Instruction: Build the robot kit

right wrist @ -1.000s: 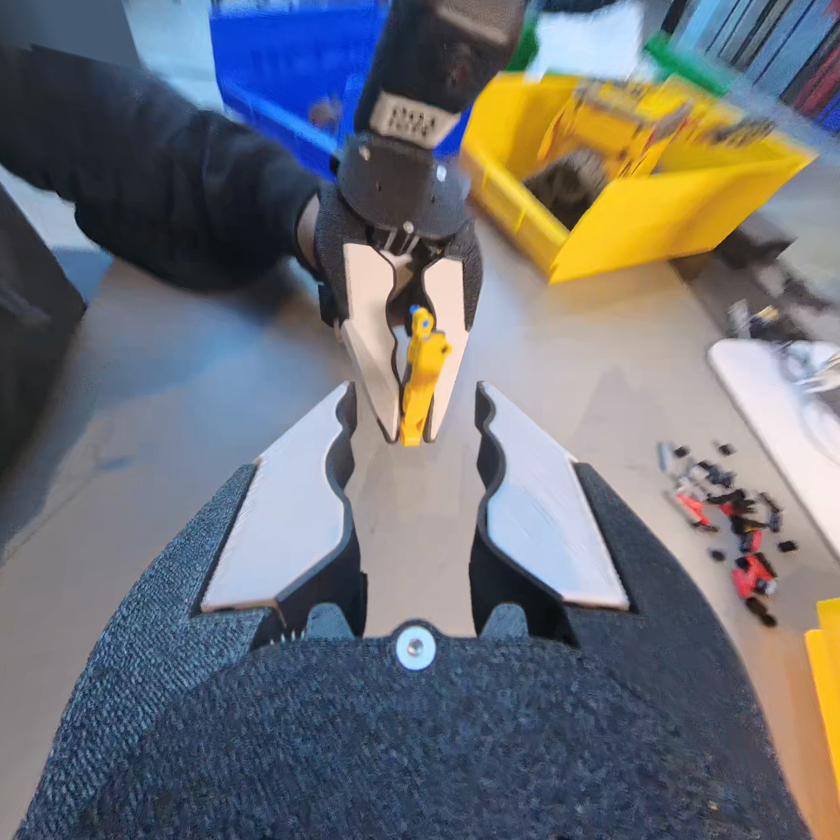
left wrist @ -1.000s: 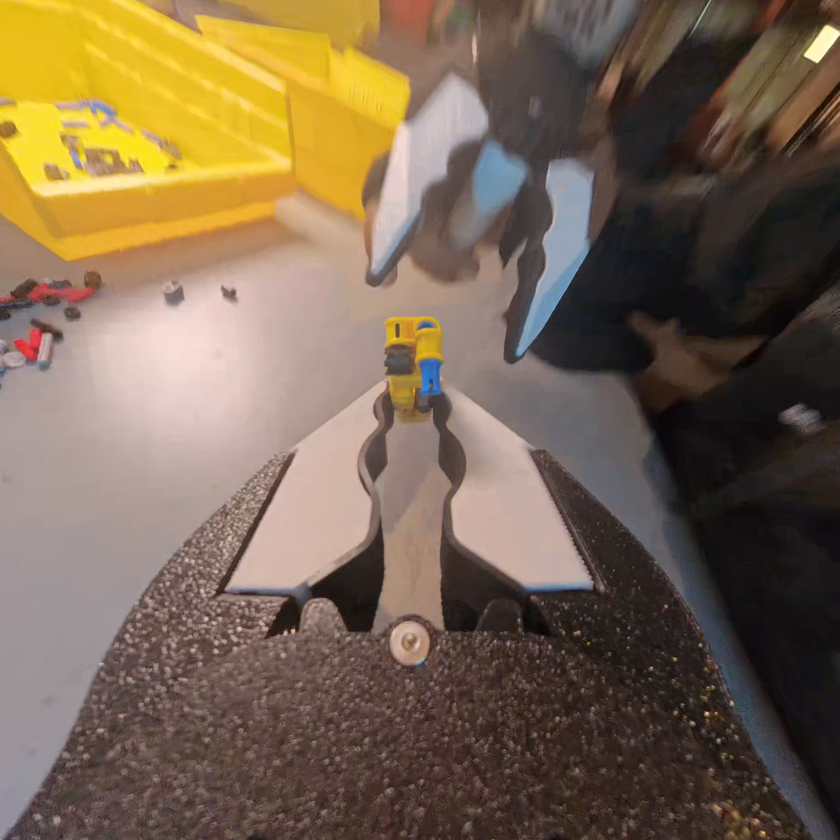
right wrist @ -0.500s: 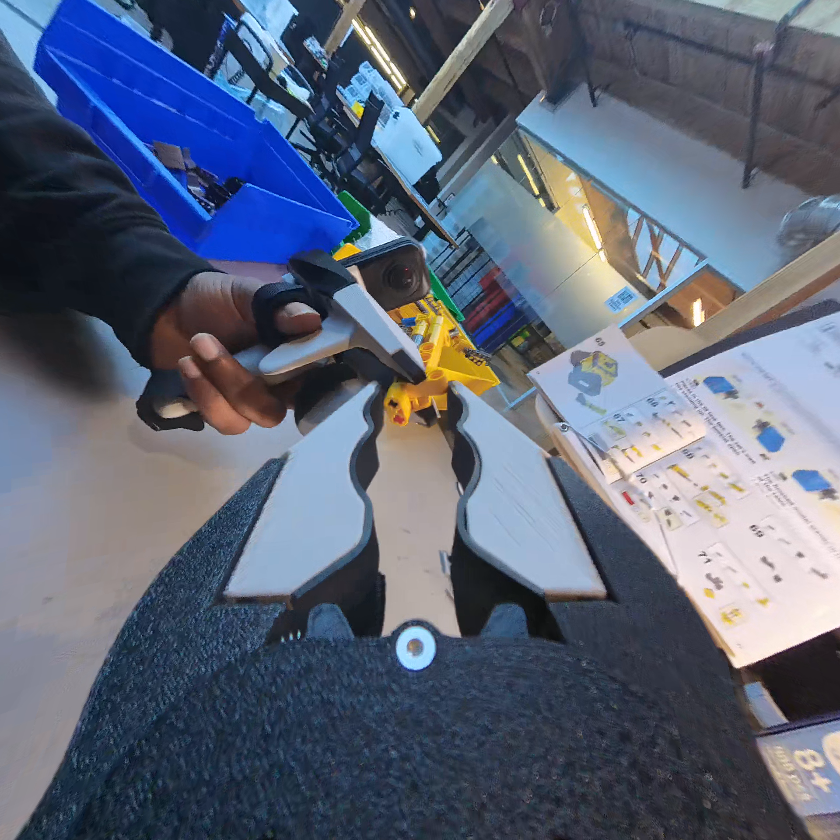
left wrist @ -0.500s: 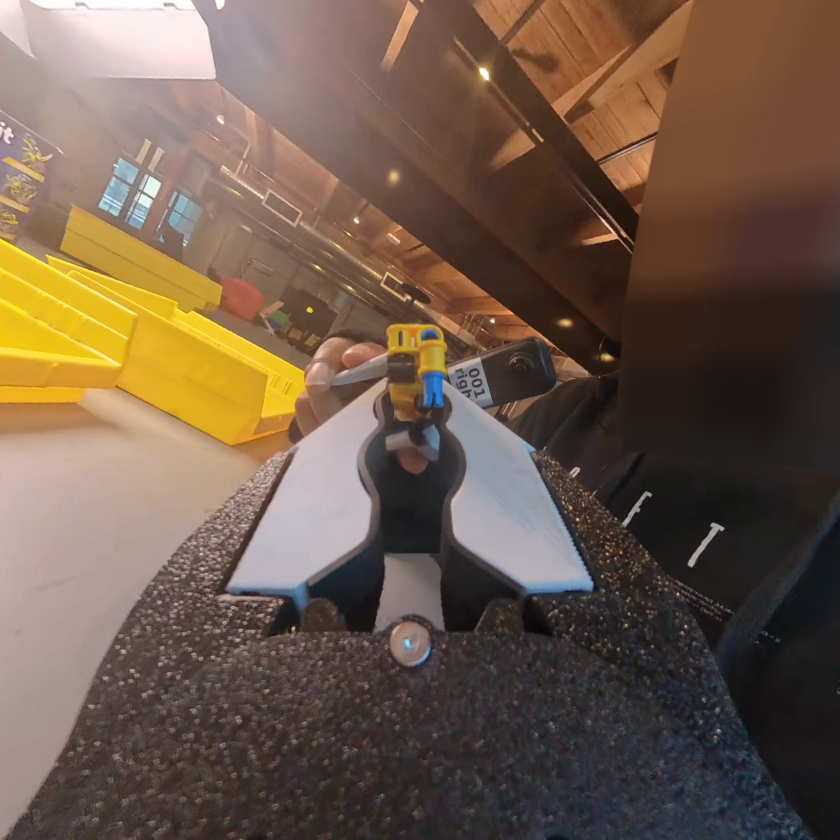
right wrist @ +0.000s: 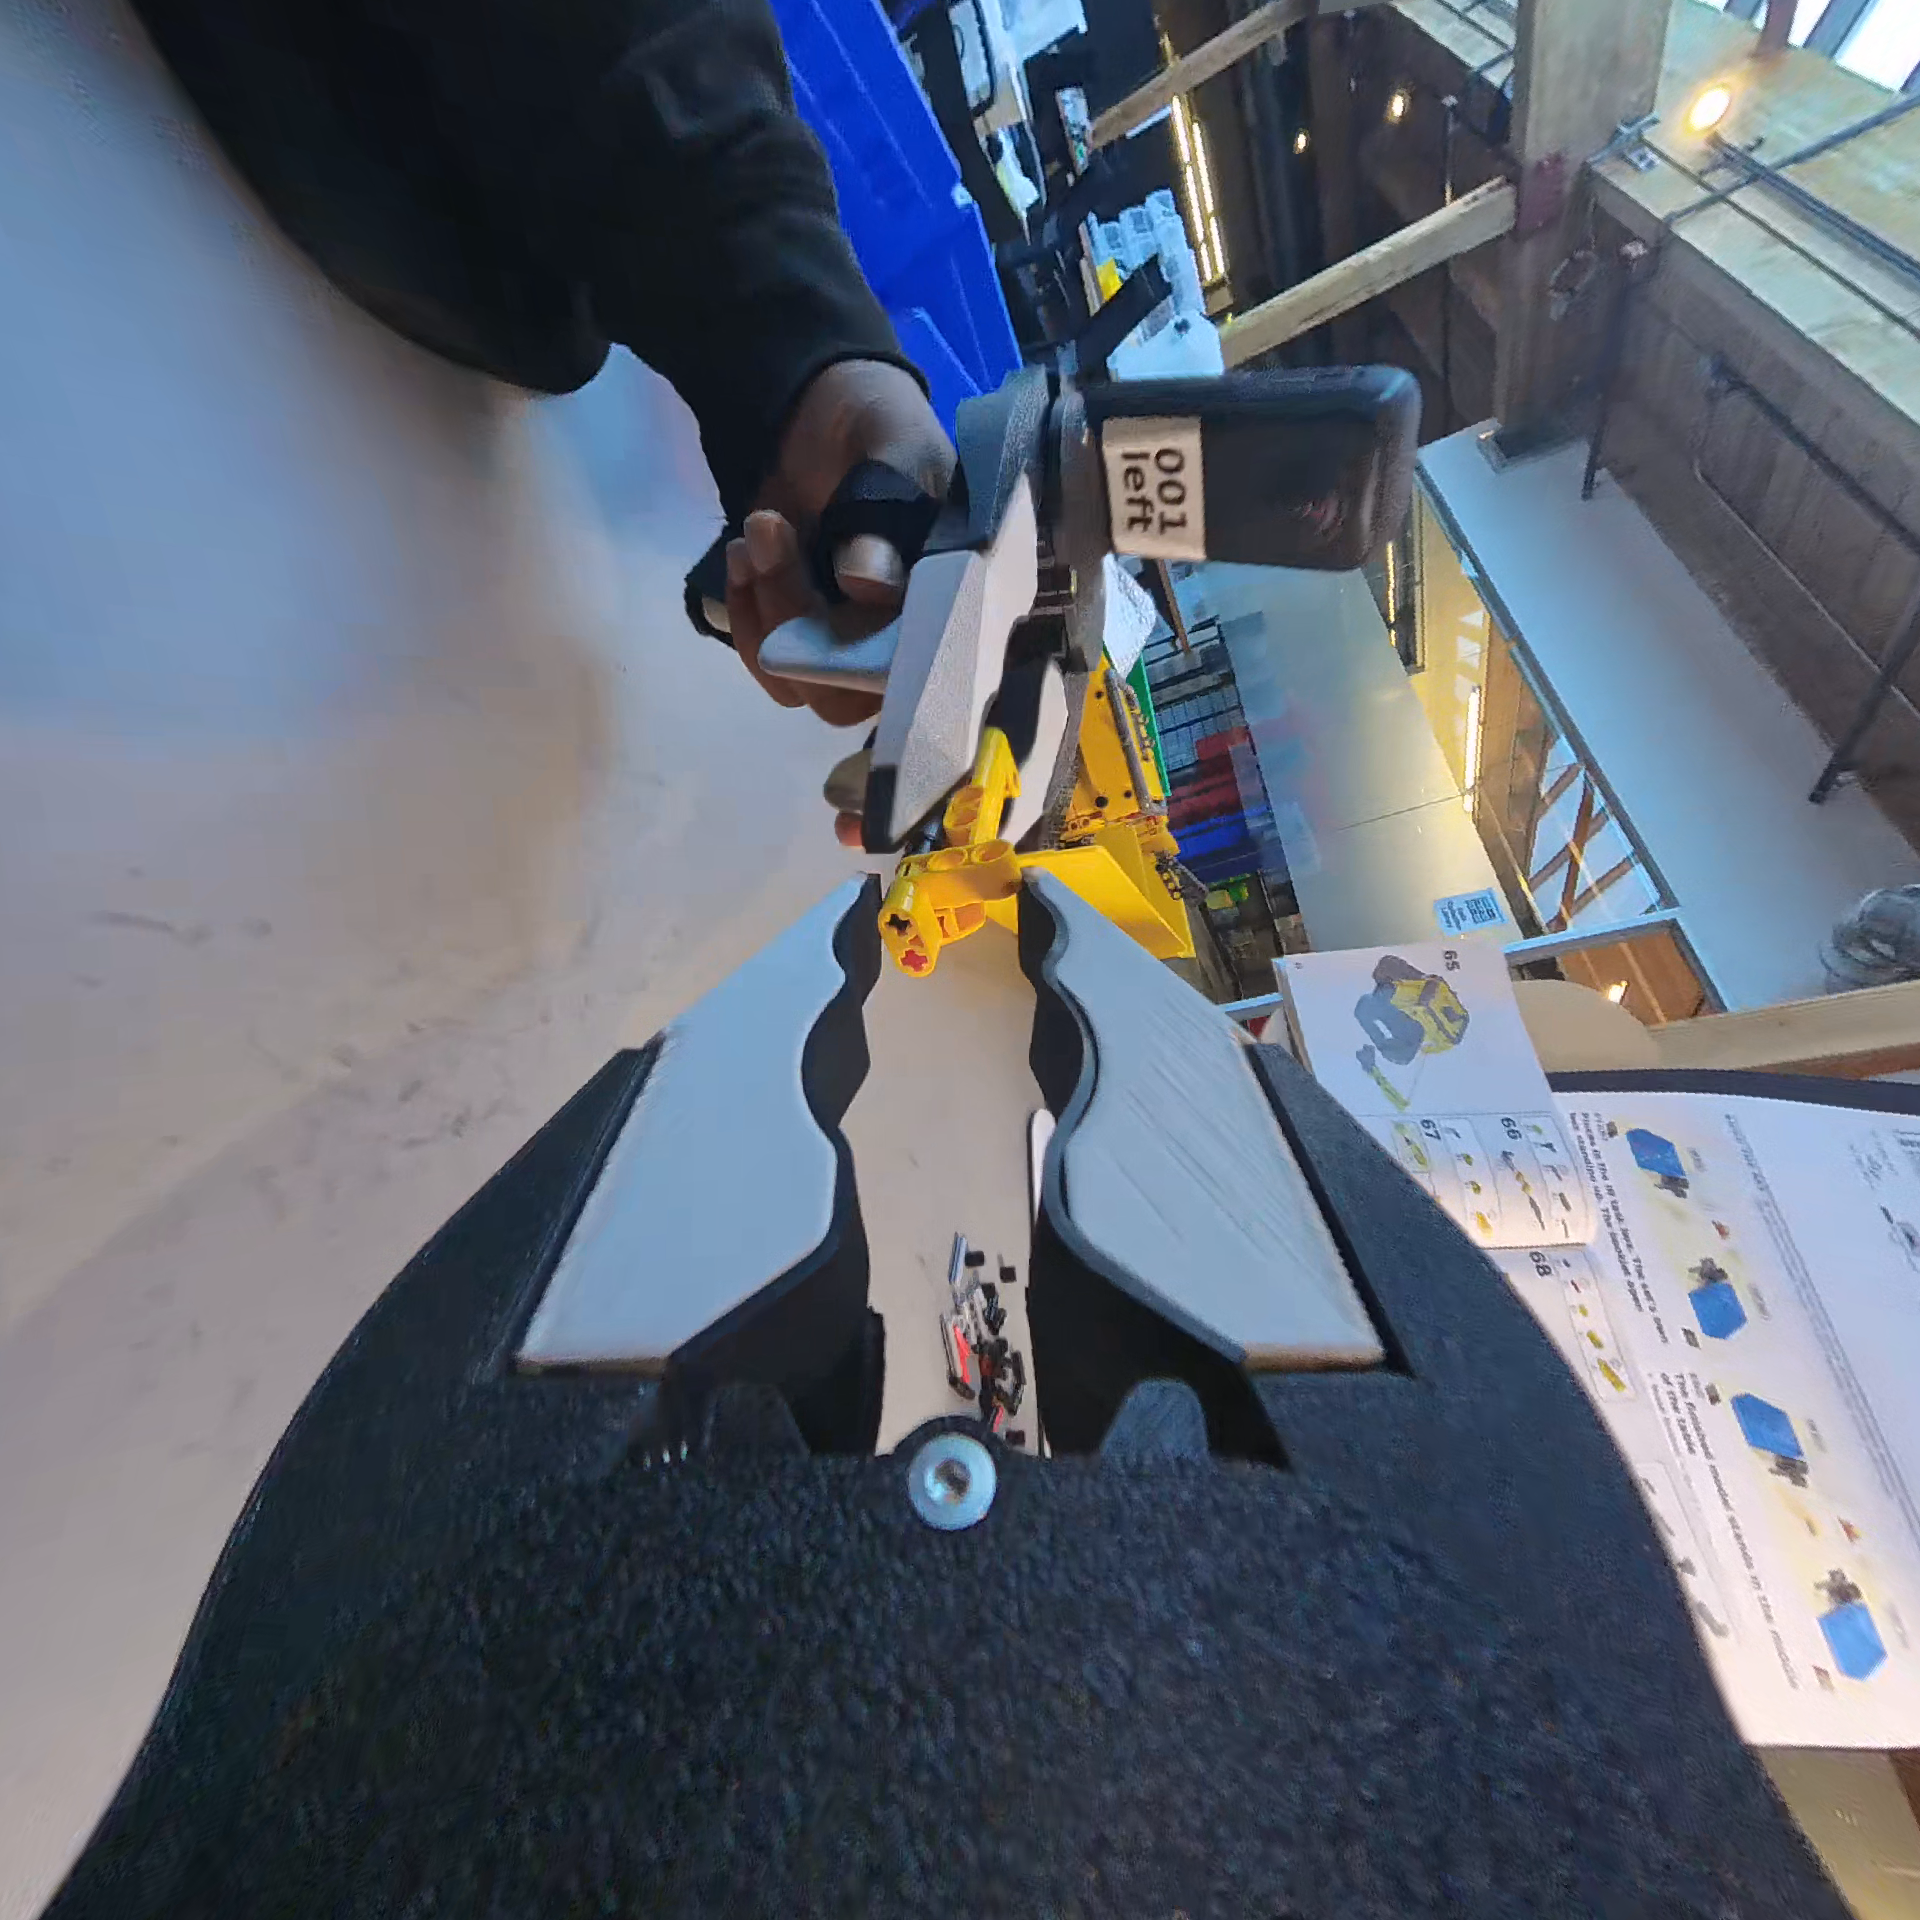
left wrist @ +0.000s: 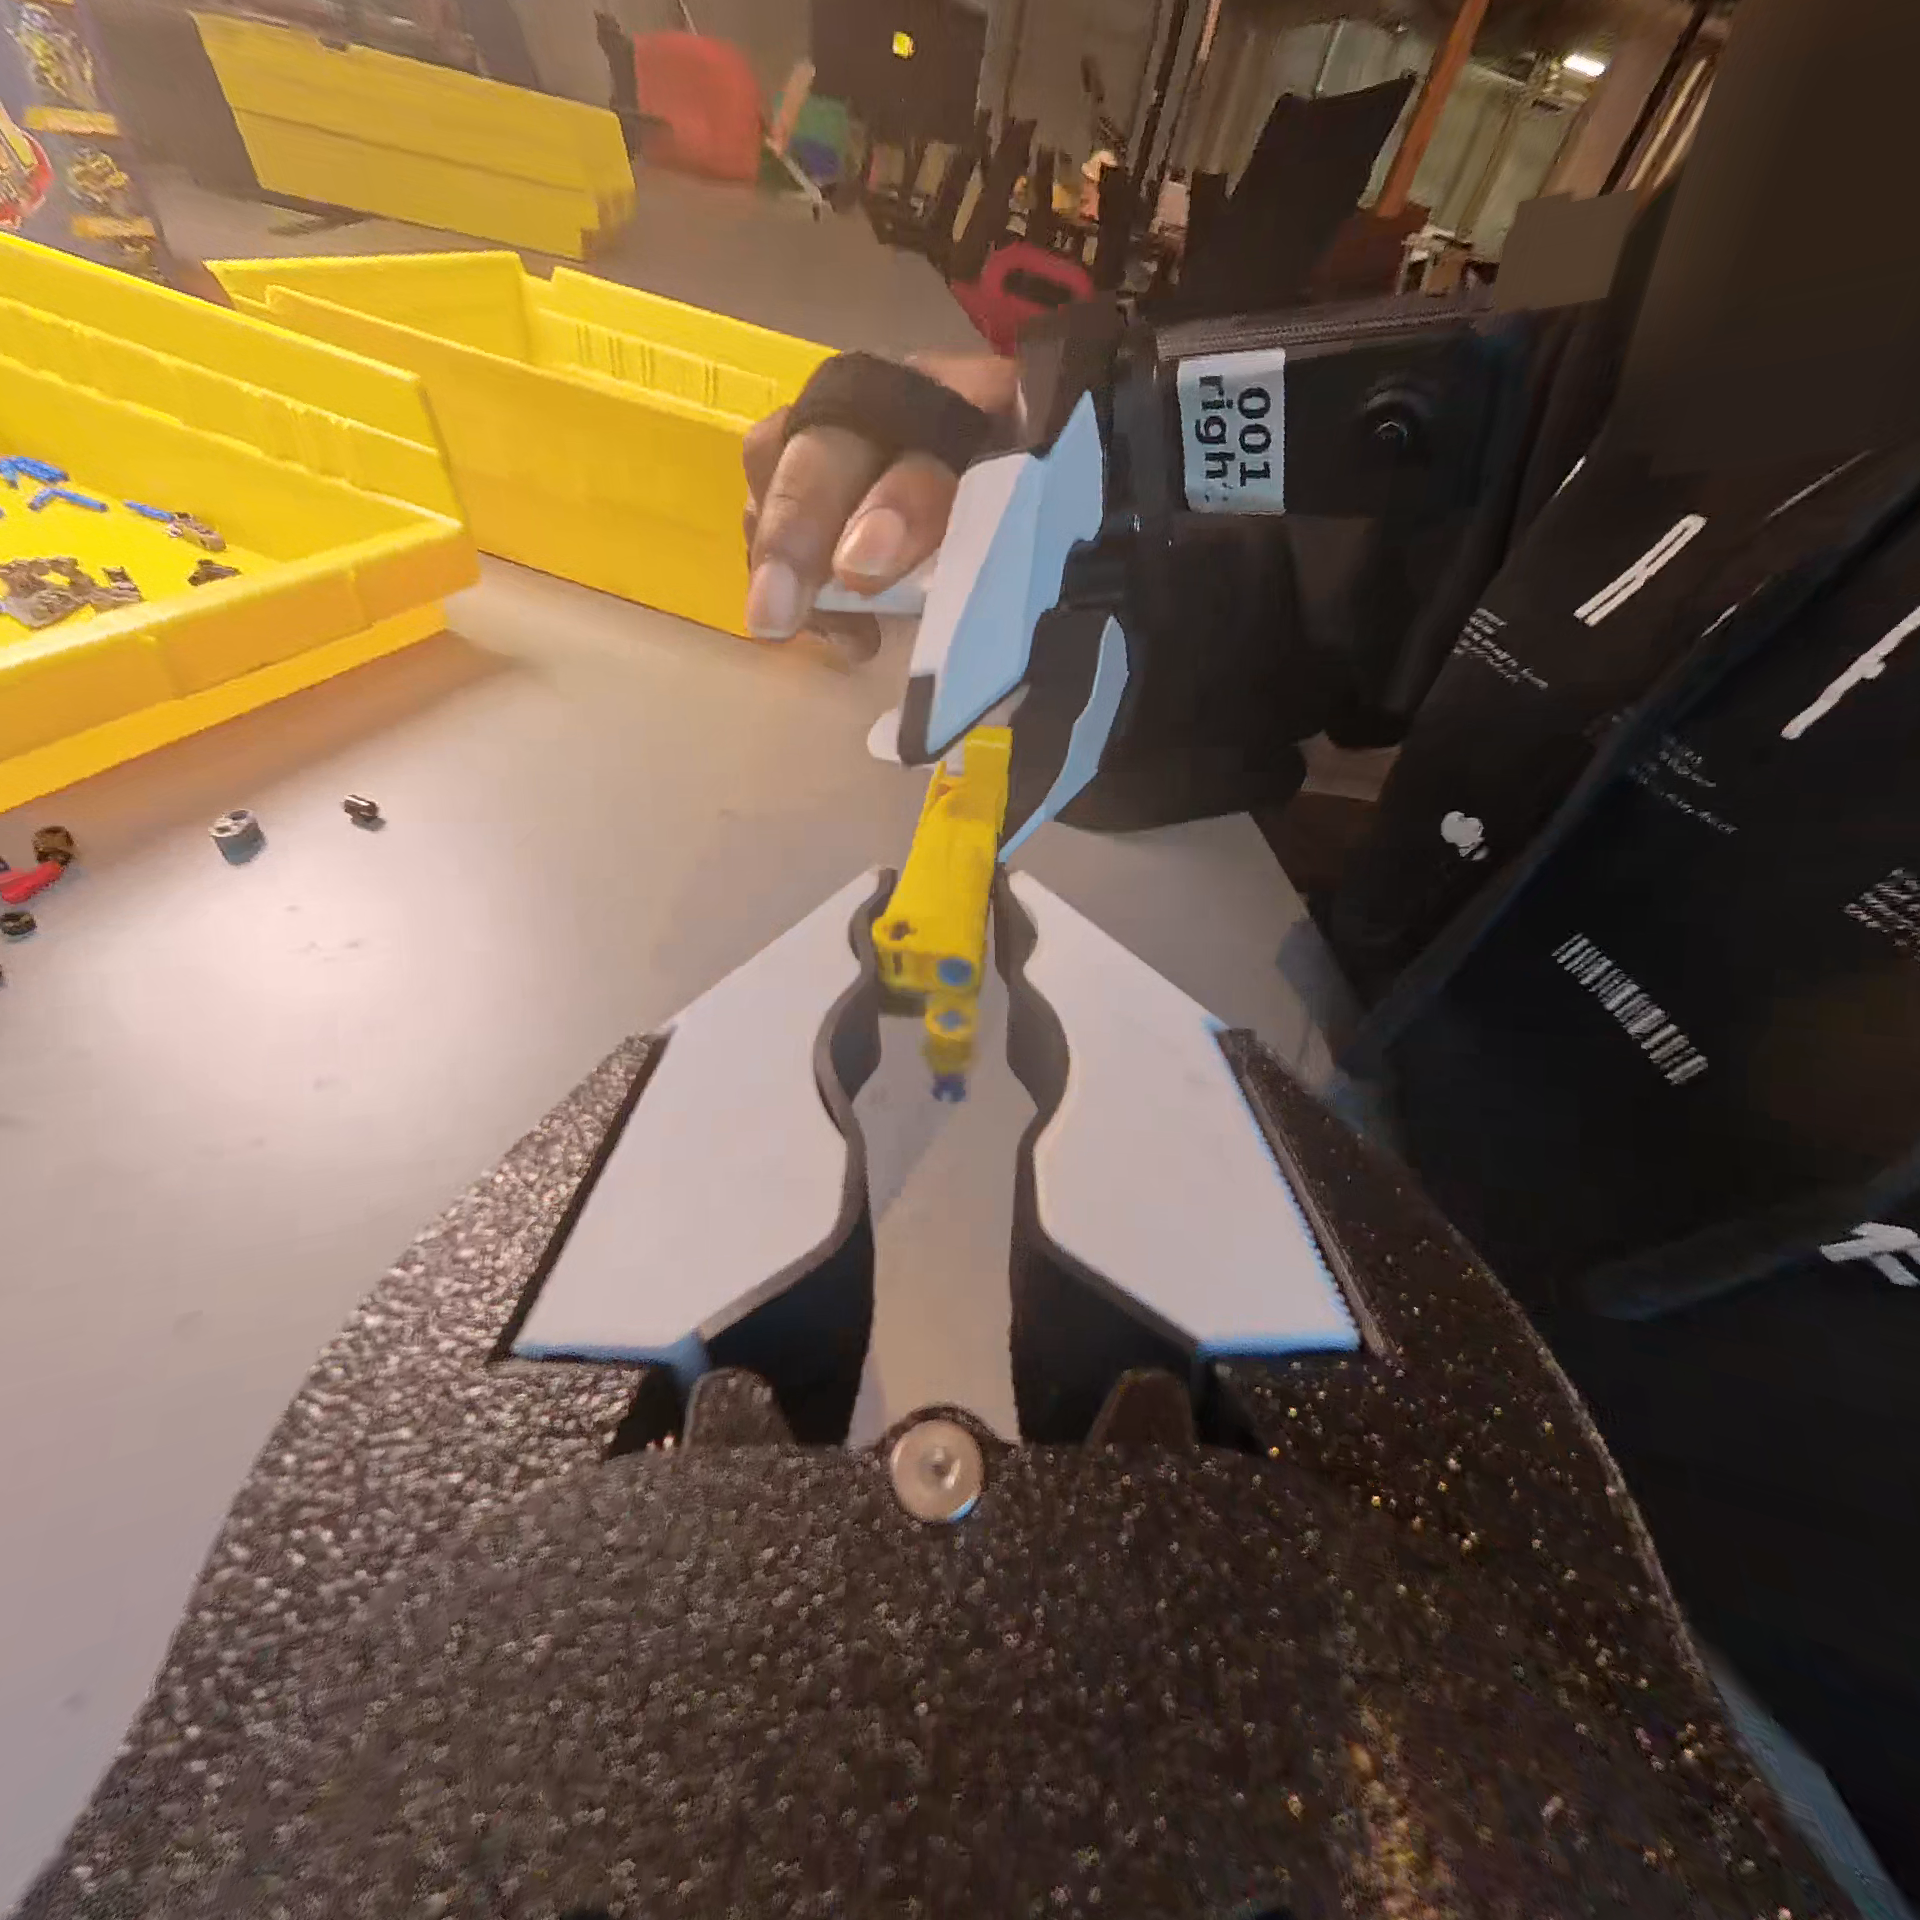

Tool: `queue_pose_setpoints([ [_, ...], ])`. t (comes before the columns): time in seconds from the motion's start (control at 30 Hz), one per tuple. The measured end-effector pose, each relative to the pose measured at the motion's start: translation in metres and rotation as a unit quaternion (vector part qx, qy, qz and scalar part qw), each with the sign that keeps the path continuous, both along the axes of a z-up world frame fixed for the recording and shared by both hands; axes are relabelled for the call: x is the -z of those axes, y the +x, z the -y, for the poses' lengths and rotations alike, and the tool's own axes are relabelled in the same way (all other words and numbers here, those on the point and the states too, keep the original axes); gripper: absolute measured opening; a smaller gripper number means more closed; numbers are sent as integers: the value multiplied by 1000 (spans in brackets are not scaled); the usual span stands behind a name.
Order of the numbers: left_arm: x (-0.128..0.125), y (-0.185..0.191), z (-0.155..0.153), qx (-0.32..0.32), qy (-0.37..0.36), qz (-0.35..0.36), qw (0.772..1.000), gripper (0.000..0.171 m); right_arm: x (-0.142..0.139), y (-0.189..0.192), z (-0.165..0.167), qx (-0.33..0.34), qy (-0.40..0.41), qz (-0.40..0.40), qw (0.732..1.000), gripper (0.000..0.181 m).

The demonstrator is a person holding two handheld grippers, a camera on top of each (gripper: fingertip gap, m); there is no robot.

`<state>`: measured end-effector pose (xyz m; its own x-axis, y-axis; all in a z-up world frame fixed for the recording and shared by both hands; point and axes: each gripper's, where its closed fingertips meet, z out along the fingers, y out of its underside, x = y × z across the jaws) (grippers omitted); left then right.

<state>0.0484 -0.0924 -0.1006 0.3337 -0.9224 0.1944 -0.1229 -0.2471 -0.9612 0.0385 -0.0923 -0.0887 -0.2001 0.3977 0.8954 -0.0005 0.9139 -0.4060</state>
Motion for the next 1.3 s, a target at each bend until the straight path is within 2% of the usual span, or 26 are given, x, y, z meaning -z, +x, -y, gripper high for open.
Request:
queue_pose_setpoints([
  [0.07, -3, -1, -6, -28, 26, -1, 999, 14, 1, -1, -11, 22, -12, -1, 1000, 26],
  [0.1, -5, -3, -11, -49, 45, -4, 998, 14, -2, -1, -19, 35, -52, -9, 998, 20],
  [0.2, -11, -14, -27, -129, 144, -51, 980, 14, -10, 1, -33, 45, -241, -2, 970, 42],
  [0.23, -14, -17, -30, -156, 185, -75, 967, 14, -13, 0, -36, 44, -305, 0, 951, 48],
  [0.3, -21, -27, -39, -220, 271, -132, 928, 14, -17, -4, -44, 60, -407, -6, 911, 48],
  [0.4, -28, -34, -46, -282, 349, -204, 870, 14, -18, -16, -41, 73, -511, -21, 856, 59],
  [0.47, -27, -36, -50, -304, 384, -252, 835, 14, -19, -25, -40, 96, -547, -38, 831, 73],
  [0.53, -23, -35, -53, -313, 409, -295, 805, 14, -21, -32, -35, 106, -562, -42, 819, 79],
  [0.63, -23, -32, -54, -320, 437, -332, 773, 14, -14, -40, -34, 138, -557, -22, 819, 79],
  [0.73, -19, -31, -56, -320, 464, -380, 734, 14, -9, -40, -38, 152, -570, -12, 807, 75],
  [0.8, -19, -30, -57, -319, 479, -400, 714, 15, -7, -39, -39, 152, -567, -9, 810, 75],
  [0.83, -18, -29, -57, -315, 477, -399, 717, 14, -7, -38, -39, 145, -562, -8, 814, 75],
  [0.87, -15, -29, -58, -309, 460, -389, 736, 19, -6, -37, -40, 138, -561, -5, 817, 75],
  [0.93, -7, -30, -59, -290, 389, -341, 805, 36, -10, -33, -44, 114, -541, -17, 833, 75],
  [1.03, 0, -30, -48, -231, 237, -201, 922, 39, -14, -23, -54, 112, -468, -20, 876, 75],
  [1.07, -3, -28, -43, -207, 176, -134, 953, 38, -13, -20, -57, 116, -436, -18, 892, 75],
  [1.1, -5, -27, -40, -188, 114, -77, 972, 40, -12, -18, -58, 115, -407, -15, 906, 75],
  [1.13, -3, -27, -40, -174, 57, -41, 982, 43, -13, -16, -57, 109, -392, -19, 913, 74],
  [1.2, 3, -23, -39, -150, -19, -2, 989, 36, -11, -15, -56, 108, -374, -10, 921, 74],
  [1.27, 5, -19, -37, -134, -49, 19, 990, 36, -11, -13, -57, 108, -352, -8, 930, 74],
  [1.3, 5, -19, -35, -125, -58, 24, 990, 42, -12, -12, -56, 103, -350, -4, 931, 74],
])
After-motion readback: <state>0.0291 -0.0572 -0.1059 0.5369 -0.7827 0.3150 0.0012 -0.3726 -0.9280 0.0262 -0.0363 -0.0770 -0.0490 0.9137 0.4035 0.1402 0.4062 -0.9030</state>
